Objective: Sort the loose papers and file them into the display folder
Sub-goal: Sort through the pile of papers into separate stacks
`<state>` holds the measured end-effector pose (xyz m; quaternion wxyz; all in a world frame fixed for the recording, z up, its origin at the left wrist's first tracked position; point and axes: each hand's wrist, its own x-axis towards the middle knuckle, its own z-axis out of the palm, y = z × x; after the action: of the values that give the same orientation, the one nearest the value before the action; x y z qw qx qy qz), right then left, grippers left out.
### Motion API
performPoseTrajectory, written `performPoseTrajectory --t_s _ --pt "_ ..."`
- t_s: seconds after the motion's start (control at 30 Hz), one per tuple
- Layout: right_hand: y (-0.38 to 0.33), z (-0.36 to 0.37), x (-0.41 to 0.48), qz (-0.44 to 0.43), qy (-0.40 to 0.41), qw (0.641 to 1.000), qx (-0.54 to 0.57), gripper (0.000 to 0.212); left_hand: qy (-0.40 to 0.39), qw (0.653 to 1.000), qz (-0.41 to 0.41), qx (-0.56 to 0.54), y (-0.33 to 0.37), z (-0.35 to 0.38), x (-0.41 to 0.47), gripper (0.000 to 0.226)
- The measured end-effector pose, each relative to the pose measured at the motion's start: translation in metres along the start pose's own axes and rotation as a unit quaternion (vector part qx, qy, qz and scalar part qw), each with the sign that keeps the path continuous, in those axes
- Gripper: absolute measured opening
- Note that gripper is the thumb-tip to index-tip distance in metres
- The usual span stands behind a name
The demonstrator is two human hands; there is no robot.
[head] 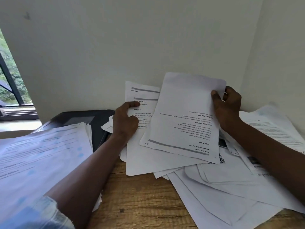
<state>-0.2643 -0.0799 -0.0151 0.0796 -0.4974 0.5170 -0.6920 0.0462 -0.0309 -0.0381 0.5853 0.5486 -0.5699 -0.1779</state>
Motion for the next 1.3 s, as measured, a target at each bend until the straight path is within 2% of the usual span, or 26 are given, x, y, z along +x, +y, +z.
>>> performPoseTrajectory --t_s 0.23,0.37,0.47,0.57,0.8,0.93,1.0,1.07,1.13,1.2,1.27,1.3 --pt "0.002 0.000 -0.001 0.023 -0.001 1.000 0.002 0.023 0.003 1.000 -0.008 -0.020 0.001 0.000 0.000 0.068" --pt "0.002 -0.006 0.004 0.045 0.079 0.996 -0.006 0.010 0.007 0.999 0.003 -0.046 -0.001 -0.003 -0.001 0.083" --pt "0.007 -0.014 0.009 0.085 0.133 0.987 0.006 0.024 0.013 0.999 -0.007 -0.051 -0.001 -0.004 -0.002 0.089" --pt "0.013 -0.021 0.011 0.132 0.152 0.979 0.014 0.032 0.022 0.998 -0.019 -0.048 0.001 -0.004 -0.002 0.090" --pt "0.012 -0.025 0.009 0.180 0.138 0.974 -0.013 0.042 0.028 0.998 -0.031 -0.044 0.001 -0.002 -0.002 0.079" --pt "0.009 -0.020 0.004 0.205 0.120 0.971 -0.026 0.060 0.025 0.998 -0.030 -0.040 -0.001 -0.001 0.000 0.073" --pt "0.007 -0.017 0.003 0.193 0.126 0.970 -0.073 0.072 0.028 0.999 -0.022 -0.034 -0.001 0.000 0.000 0.065" --pt "0.003 -0.016 -0.001 0.097 0.126 0.974 -0.159 0.080 0.031 0.999 -0.014 -0.030 -0.002 0.000 0.002 0.057" --pt "0.002 -0.016 -0.003 -0.087 0.086 0.971 -0.206 0.080 0.035 0.999 -0.009 -0.029 -0.002 0.001 0.003 0.049" --pt "-0.001 -0.014 0.003 -0.225 -0.054 0.960 -0.157 0.074 0.036 0.999 -0.007 -0.024 -0.002 0.001 0.004 0.042" --pt "-0.010 -0.009 0.006 -0.256 -0.261 0.923 -0.122 0.071 0.039 0.999 0.000 -0.010 -0.001 0.001 0.005 0.035" --pt "-0.017 -0.005 0.005 -0.266 -0.345 0.885 -0.166 0.072 0.041 0.999 0.005 -0.004 -0.001 0.001 0.006 0.031"
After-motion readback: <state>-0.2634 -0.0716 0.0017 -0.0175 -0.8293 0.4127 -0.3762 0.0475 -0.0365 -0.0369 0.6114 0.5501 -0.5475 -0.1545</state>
